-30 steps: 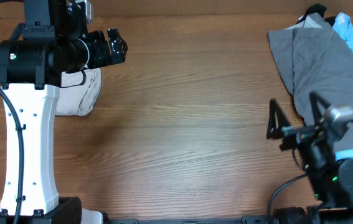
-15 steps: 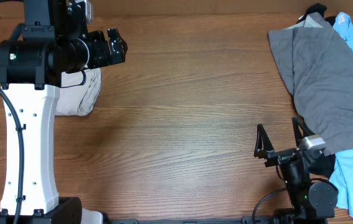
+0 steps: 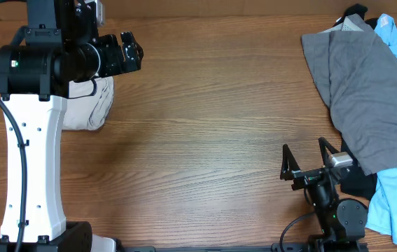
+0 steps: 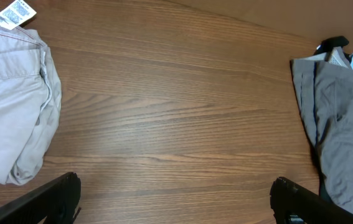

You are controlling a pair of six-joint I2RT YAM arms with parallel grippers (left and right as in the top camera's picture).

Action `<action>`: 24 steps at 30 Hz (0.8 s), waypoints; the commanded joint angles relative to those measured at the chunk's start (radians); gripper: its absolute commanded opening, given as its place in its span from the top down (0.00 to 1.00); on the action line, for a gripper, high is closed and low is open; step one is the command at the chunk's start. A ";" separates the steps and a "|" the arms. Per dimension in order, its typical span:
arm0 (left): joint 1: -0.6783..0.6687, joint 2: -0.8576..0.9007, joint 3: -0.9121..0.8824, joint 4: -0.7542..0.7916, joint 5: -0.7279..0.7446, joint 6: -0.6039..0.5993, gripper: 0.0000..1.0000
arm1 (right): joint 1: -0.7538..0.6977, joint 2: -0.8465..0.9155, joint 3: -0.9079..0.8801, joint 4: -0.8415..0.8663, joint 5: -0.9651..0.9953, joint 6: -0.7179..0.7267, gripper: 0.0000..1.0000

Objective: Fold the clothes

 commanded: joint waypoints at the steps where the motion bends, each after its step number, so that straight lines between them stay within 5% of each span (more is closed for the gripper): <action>1: -0.001 0.002 0.010 0.001 0.006 0.024 0.00 | -0.002 -0.015 -0.011 0.004 0.008 -0.001 0.00; 24: -0.001 0.002 0.010 0.001 0.006 0.024 0.00 | -0.002 -0.014 -0.010 -0.007 0.007 0.000 0.00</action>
